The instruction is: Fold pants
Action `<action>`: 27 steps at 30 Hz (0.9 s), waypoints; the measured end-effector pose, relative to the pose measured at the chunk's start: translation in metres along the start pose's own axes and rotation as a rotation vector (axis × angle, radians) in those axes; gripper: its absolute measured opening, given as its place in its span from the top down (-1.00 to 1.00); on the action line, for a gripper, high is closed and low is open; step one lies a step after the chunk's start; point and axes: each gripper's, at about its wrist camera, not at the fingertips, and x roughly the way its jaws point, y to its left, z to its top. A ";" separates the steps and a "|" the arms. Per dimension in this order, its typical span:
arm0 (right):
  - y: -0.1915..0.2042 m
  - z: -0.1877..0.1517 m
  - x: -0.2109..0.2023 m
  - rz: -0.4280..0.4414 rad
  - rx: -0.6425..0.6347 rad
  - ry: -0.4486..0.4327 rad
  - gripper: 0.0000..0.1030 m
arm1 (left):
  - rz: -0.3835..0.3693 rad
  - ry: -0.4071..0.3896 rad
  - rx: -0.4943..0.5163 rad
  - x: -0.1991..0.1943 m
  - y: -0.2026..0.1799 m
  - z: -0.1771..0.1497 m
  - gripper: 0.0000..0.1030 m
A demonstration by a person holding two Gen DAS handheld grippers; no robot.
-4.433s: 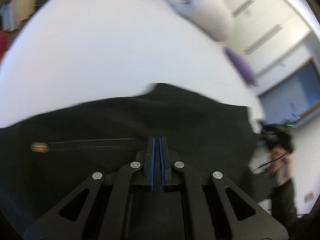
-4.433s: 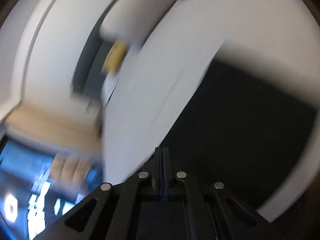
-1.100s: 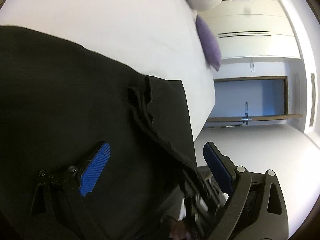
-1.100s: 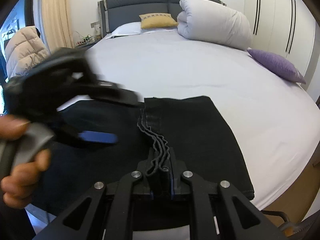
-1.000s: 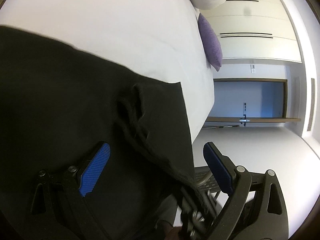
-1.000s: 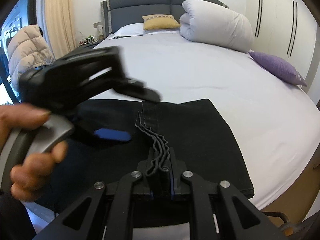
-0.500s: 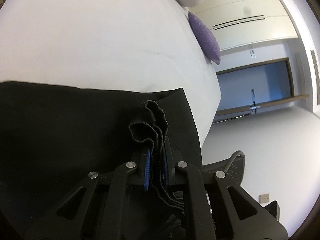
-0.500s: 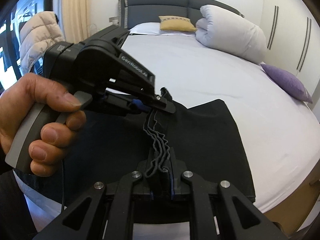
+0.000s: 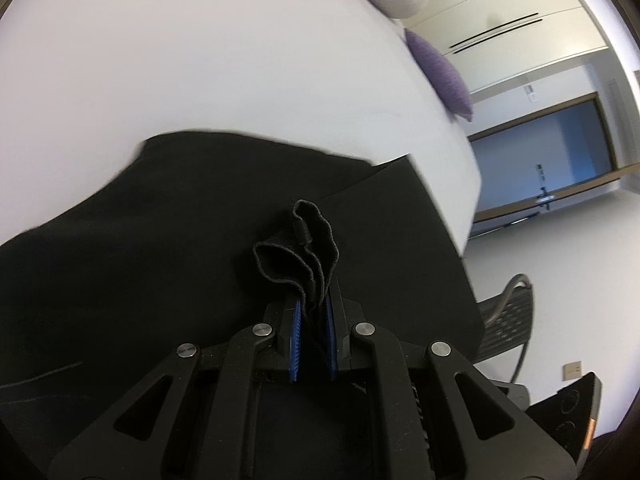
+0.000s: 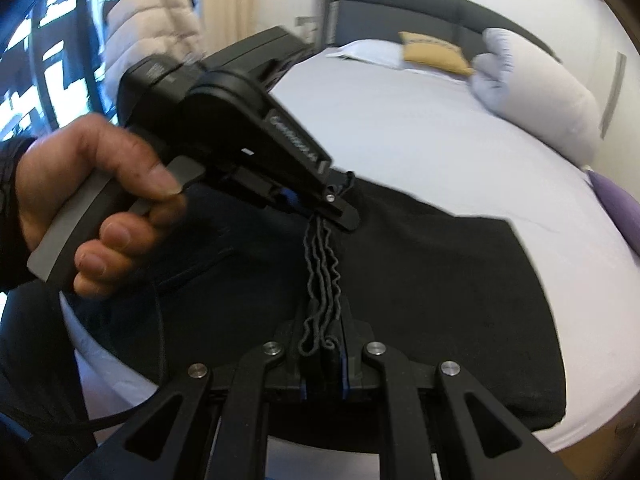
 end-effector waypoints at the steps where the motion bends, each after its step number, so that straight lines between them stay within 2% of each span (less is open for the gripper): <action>1: 0.005 0.001 0.002 0.009 -0.007 0.006 0.76 | 0.011 -0.001 -0.001 -0.003 0.005 -0.003 0.83; 11: 0.041 0.013 0.021 0.069 -0.083 0.056 0.75 | 0.059 -0.021 -0.015 -0.030 0.042 -0.020 0.83; 20: 0.044 0.011 0.042 0.093 -0.082 0.096 0.72 | 0.105 -0.028 0.008 -0.023 0.046 -0.023 0.82; 23: 0.032 0.016 0.044 0.132 -0.053 0.107 0.60 | 0.158 -0.034 0.036 -0.018 0.035 -0.027 0.76; 24: 0.027 0.016 0.042 0.162 -0.026 0.117 0.37 | 0.179 -0.037 0.040 -0.020 0.033 -0.028 0.74; 26: 0.019 0.015 0.036 0.224 0.015 0.132 0.05 | 0.245 -0.052 0.066 -0.026 0.024 -0.031 0.69; 27: 0.015 0.012 0.031 0.255 0.029 0.138 0.04 | 0.306 -0.071 0.094 -0.032 0.017 -0.034 0.68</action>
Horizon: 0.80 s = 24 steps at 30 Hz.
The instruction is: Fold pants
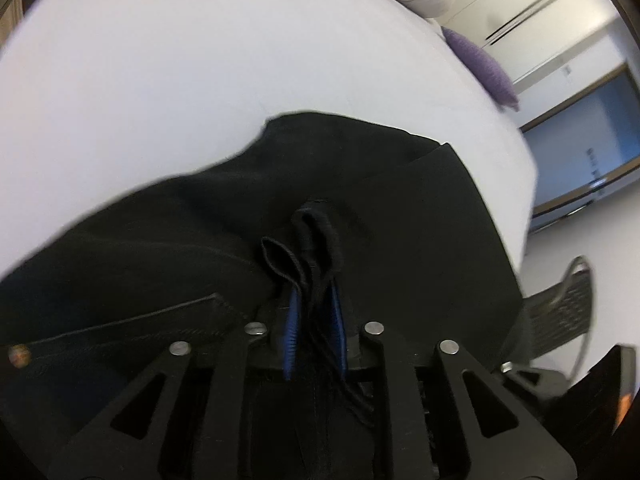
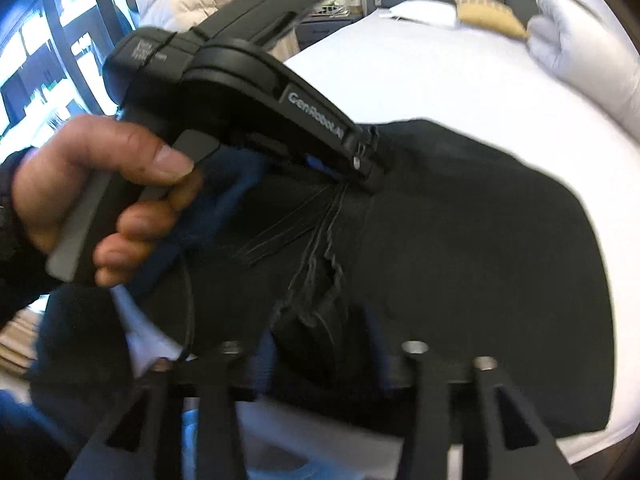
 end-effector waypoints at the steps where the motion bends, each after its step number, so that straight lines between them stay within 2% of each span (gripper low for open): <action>1: -0.005 -0.003 -0.007 0.032 0.017 0.005 0.05 | 0.052 -0.016 0.018 -0.006 -0.002 -0.002 0.68; 2: -0.013 -0.005 -0.017 0.079 0.051 0.008 0.05 | 0.118 -0.035 0.033 -0.013 -0.006 -0.004 0.68; 4: -0.037 -0.007 -0.035 0.174 0.151 -0.001 0.19 | 0.217 -0.087 0.033 -0.030 -0.008 -0.007 0.68; 6: -0.071 -0.005 -0.054 0.244 0.262 -0.046 0.20 | 0.241 -0.134 0.054 -0.043 -0.017 -0.009 0.68; 8: -0.114 0.000 -0.068 0.271 0.363 -0.088 0.21 | 0.270 -0.158 0.124 -0.047 -0.040 -0.010 0.68; 9: -0.135 0.006 -0.072 0.288 0.408 -0.104 0.21 | 0.268 -0.156 0.152 -0.045 -0.050 -0.011 0.68; 11: -0.177 0.020 -0.070 0.346 0.474 -0.119 0.21 | 0.216 -0.127 0.198 -0.032 -0.072 -0.018 0.68; 12: -0.198 0.028 -0.066 0.371 0.512 -0.125 0.21 | 0.195 -0.094 0.216 -0.017 -0.083 -0.023 0.68; 14: -0.230 0.043 -0.048 0.477 0.574 -0.107 0.21 | 0.211 -0.027 0.237 0.011 -0.090 -0.032 0.68; 15: -0.244 0.049 -0.038 0.504 0.595 -0.103 0.21 | 0.216 0.009 0.226 0.024 -0.088 -0.036 0.68; 17: -0.266 0.057 -0.012 0.519 0.648 -0.065 0.21 | 0.214 -0.018 0.201 0.026 -0.085 -0.040 0.68; 19: -0.283 0.057 0.016 0.535 0.701 -0.020 0.21 | 0.207 0.008 0.202 0.025 -0.084 -0.035 0.68; 20: -0.290 0.053 0.030 0.537 0.723 0.014 0.28 | 0.206 0.016 0.204 0.025 -0.084 -0.034 0.68; 22: -0.293 0.045 0.053 0.519 0.757 0.069 0.70 | 0.220 0.018 0.211 0.025 -0.084 -0.034 0.68; 24: -0.284 0.033 0.051 0.530 0.761 0.057 0.69 | 0.240 0.009 0.225 0.027 -0.087 -0.034 0.68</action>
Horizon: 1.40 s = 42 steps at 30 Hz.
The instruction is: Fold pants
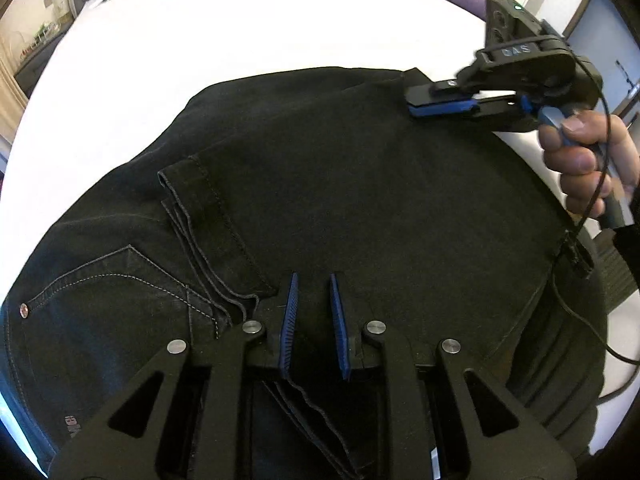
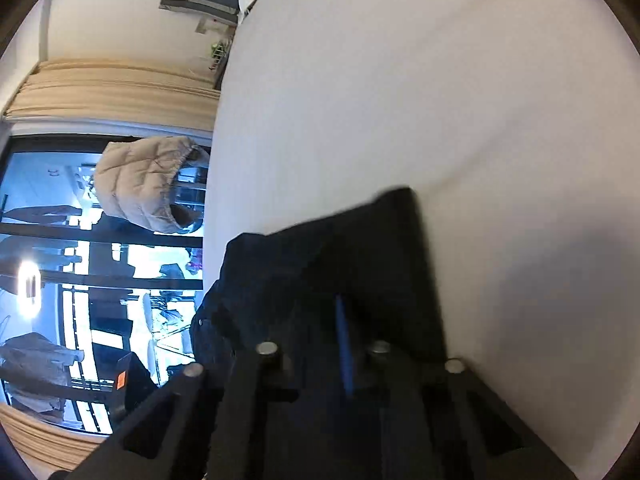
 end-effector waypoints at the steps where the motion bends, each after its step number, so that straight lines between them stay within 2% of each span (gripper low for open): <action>1: 0.002 -0.012 -0.003 0.005 -0.007 0.003 0.65 | 0.011 -0.005 0.010 0.000 -0.005 0.000 0.68; 3: 0.006 -0.022 -0.003 -0.009 -0.040 0.024 0.60 | 0.017 -0.009 0.014 0.001 -0.016 0.000 0.68; 8: 0.001 -0.076 -0.028 -0.021 -0.093 0.078 0.59 | 0.008 -0.015 0.009 -0.001 -0.015 -0.003 0.68; 14: -0.004 -0.126 -0.044 -0.029 -0.061 0.083 0.59 | 0.011 -0.024 0.010 -0.007 -0.013 -0.009 0.68; 17: 0.003 -0.141 -0.051 -0.081 -0.087 0.087 0.58 | 0.006 -0.027 0.008 -0.002 -0.011 -0.015 0.68; 19: 0.011 -0.146 -0.064 -0.115 -0.103 0.068 0.45 | 0.002 -0.032 0.004 -0.003 -0.010 -0.017 0.68; 20: 0.015 -0.146 -0.069 -0.105 -0.099 0.042 0.40 | 0.001 -0.034 0.003 -0.004 -0.009 -0.018 0.68; 23: 0.026 -0.134 -0.082 -0.042 -0.109 -0.018 0.30 | -0.002 -0.043 -0.001 -0.007 -0.007 -0.019 0.68; 26: 0.053 -0.110 -0.068 0.018 -0.145 -0.027 0.24 | -0.006 -0.057 -0.013 -0.015 -0.005 -0.026 0.68; 30: 0.084 -0.075 -0.018 0.129 -0.182 0.014 0.01 | -0.009 -0.092 0.004 -0.037 -0.005 -0.048 0.68; 32: 0.085 -0.056 0.018 0.145 -0.151 0.062 -0.03 | 0.007 -0.102 -0.008 -0.047 0.000 -0.062 0.67; 35: 0.075 -0.037 0.068 0.133 -0.083 0.135 -0.04 | -0.021 -0.124 -0.096 -0.068 0.018 -0.088 0.67; 36: 0.068 -0.032 0.080 0.119 -0.055 0.148 0.08 | -0.025 -0.128 -0.131 -0.075 0.025 -0.097 0.67; 37: 0.065 -0.027 0.088 0.128 -0.036 0.154 0.12 | -0.029 -0.137 -0.170 -0.083 0.033 -0.107 0.67; 39: 0.067 -0.015 0.092 0.164 -0.022 0.141 0.12 | -0.028 -0.159 -0.235 -0.098 0.047 -0.126 0.67; 42: 0.067 0.003 0.085 0.142 -0.012 0.080 0.08 | -0.038 -0.214 -0.389 -0.119 0.072 -0.158 0.67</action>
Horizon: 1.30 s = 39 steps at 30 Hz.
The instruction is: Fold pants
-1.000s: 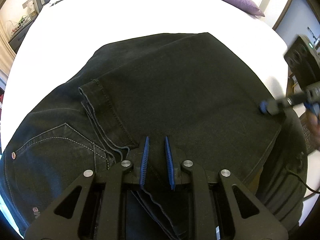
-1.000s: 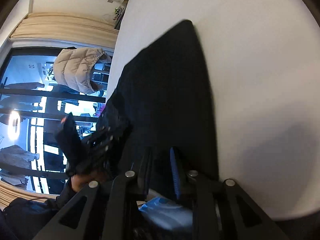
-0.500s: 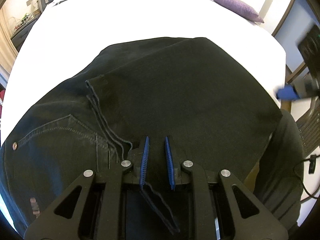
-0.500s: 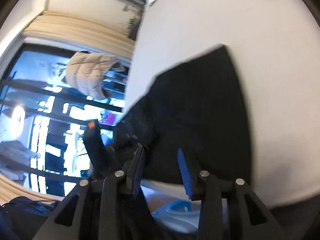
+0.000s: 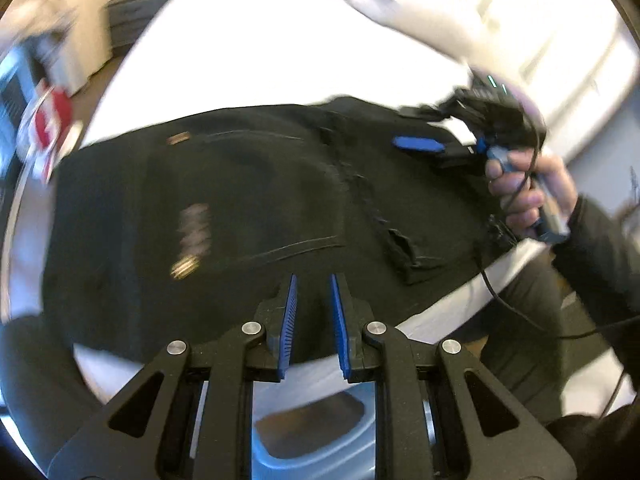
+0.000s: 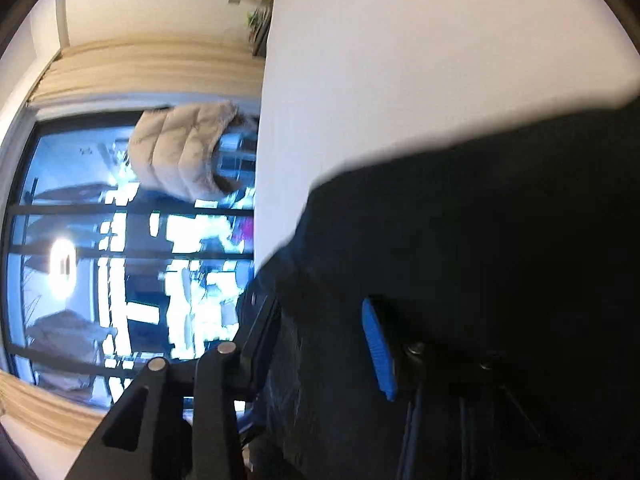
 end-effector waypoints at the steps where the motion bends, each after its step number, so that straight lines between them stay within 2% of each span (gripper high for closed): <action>1: 0.001 0.007 -0.002 -0.011 0.012 -0.029 0.06 | -0.011 -0.017 -0.070 -0.007 0.013 -0.004 0.67; 2: 0.005 0.011 -0.006 -0.019 0.020 -0.059 0.04 | -0.027 -0.033 -0.138 -0.013 0.025 -0.009 0.68; 3: 0.008 0.011 -0.009 -0.020 0.019 -0.081 -0.08 | -0.047 -0.051 -0.201 -0.019 0.037 -0.014 0.68; 5: 0.022 0.003 -0.012 0.011 -0.009 -0.096 -0.14 | -0.082 -0.106 -0.320 -0.032 0.062 -0.029 0.68; 7: 0.040 -0.016 -0.005 0.065 -0.054 -0.070 -0.15 | -0.099 -0.163 -0.402 -0.044 0.081 -0.043 0.52; 8: 0.045 -0.027 -0.001 0.089 -0.068 -0.054 -0.15 | -0.114 -0.194 -0.453 -0.050 0.094 -0.052 0.03; 9: 0.050 -0.038 0.004 0.118 -0.077 -0.038 -0.15 | -0.143 -0.237 -0.525 -0.056 0.110 -0.062 -0.71; 10: 0.051 -0.051 0.007 0.147 -0.078 -0.027 -0.15 | -0.155 -0.274 -0.584 -0.061 0.122 -0.070 -0.89; 12: 0.050 -0.067 0.014 0.183 -0.057 -0.024 -0.15 | -0.195 -0.350 -0.738 -0.067 0.148 -0.089 -0.92; 15: 0.040 -0.083 0.019 0.194 -0.002 -0.033 -0.15 | -0.339 -0.341 -0.918 -0.052 0.171 -0.106 -0.92; 17: 0.033 -0.091 0.018 0.197 0.019 -0.030 -0.16 | -0.407 -0.333 -0.973 -0.040 0.175 -0.110 -0.91; 21: 0.034 -0.096 0.014 0.187 0.012 -0.032 -0.15 | -0.465 -0.359 -0.983 -0.030 0.179 -0.108 -0.89; 23: 0.035 -0.097 0.009 0.194 0.004 -0.040 -0.16 | -0.495 -0.386 -1.019 -0.024 0.187 -0.106 -0.89; 27: 0.033 -0.096 0.002 0.213 0.006 -0.051 -0.15 | -0.550 -0.382 -1.109 0.001 0.196 -0.109 -0.89; 32: 0.030 -0.098 0.004 0.210 0.013 -0.044 -0.15 | -0.568 -0.402 -1.161 -0.002 0.202 -0.106 -0.88; 39: 0.023 -0.095 0.007 0.219 0.022 -0.033 -0.15 | -0.552 -0.399 -1.160 0.003 0.209 -0.106 -0.88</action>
